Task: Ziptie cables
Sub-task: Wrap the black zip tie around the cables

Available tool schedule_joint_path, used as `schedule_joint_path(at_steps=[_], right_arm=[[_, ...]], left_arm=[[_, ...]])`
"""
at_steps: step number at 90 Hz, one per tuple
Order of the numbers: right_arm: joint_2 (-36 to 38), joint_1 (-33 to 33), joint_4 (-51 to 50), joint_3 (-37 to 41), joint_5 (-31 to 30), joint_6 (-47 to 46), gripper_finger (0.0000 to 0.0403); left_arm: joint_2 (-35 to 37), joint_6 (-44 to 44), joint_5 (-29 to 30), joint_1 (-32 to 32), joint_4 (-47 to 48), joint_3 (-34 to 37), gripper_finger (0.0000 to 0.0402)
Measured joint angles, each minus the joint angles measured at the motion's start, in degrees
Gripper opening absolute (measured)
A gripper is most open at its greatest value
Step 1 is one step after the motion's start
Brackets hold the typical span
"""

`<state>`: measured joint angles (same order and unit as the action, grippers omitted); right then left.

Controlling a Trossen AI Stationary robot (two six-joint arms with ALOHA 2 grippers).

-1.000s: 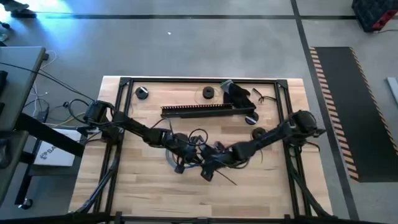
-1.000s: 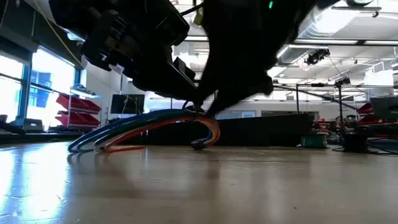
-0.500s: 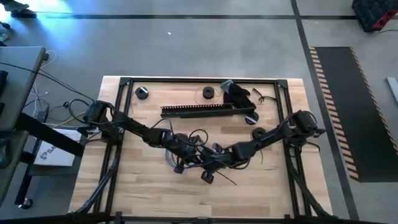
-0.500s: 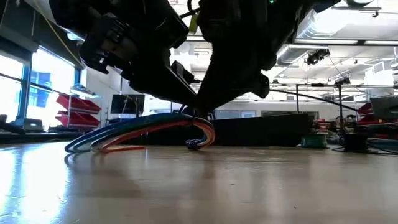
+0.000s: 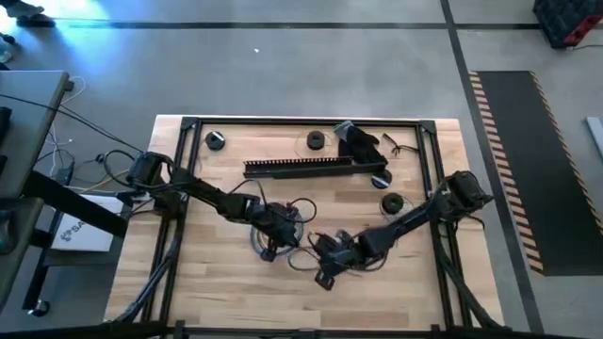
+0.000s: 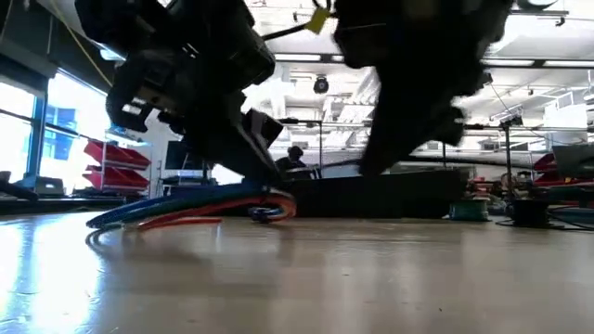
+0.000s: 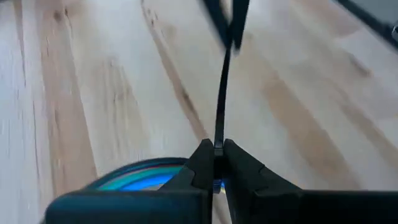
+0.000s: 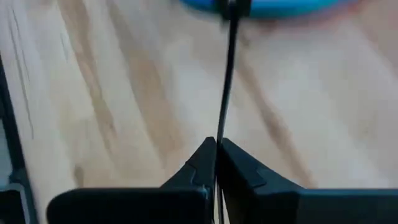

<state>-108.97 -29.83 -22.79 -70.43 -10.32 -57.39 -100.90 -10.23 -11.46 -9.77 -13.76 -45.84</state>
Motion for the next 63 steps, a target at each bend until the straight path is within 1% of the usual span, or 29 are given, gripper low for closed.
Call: schedule_joint_path(at_steps=[11, 19, 27, 36, 41, 50, 57, 63], right_arm=[[0.00, -4.54, -1.81, 0.00, 0.43, -7.48, 0.0000], [0.51, -6.66, -5.14, 0.02, 0.82, -13.47, 0.0000], [2.97, -7.20, -8.73, 0.04, 4.87, -16.11, 0.0000], [6.13, -6.60, -13.02, 0.02, 9.49, -14.49, 0.0010], [8.11, -5.97, -15.31, 0.04, 11.53, -12.39, 0.0029], [12.43, -4.23, -17.59, 0.04, 12.66, -8.21, 0.0085], [14.70, -2.56, -15.73, 0.04, 10.35, -2.24, 0.0139], [15.46, -1.99, -10.41, 0.04, 5.66, 5.80, 0.0183]], left_arm=[[0.00, -0.46, 0.00, 0.74, 0.09, 0.04, 0.0001], [0.00, -0.55, 0.04, 0.82, 0.01, 0.04, 0.0001], [0.00, -0.53, 0.08, 0.79, -0.08, 0.04, 0.0001], [0.00, -0.51, 0.13, 0.53, -0.08, 0.04, 0.0001], [0.00, -0.51, 0.15, 0.40, -0.08, 0.04, 0.0001], [0.00, -0.41, 0.14, 0.26, -0.12, 0.04, 0.0001], [0.00, -0.36, 0.13, 0.20, -0.12, 0.06, 0.0001], [0.00, -0.33, 0.13, 0.20, -0.15, 0.06, 0.0001]])
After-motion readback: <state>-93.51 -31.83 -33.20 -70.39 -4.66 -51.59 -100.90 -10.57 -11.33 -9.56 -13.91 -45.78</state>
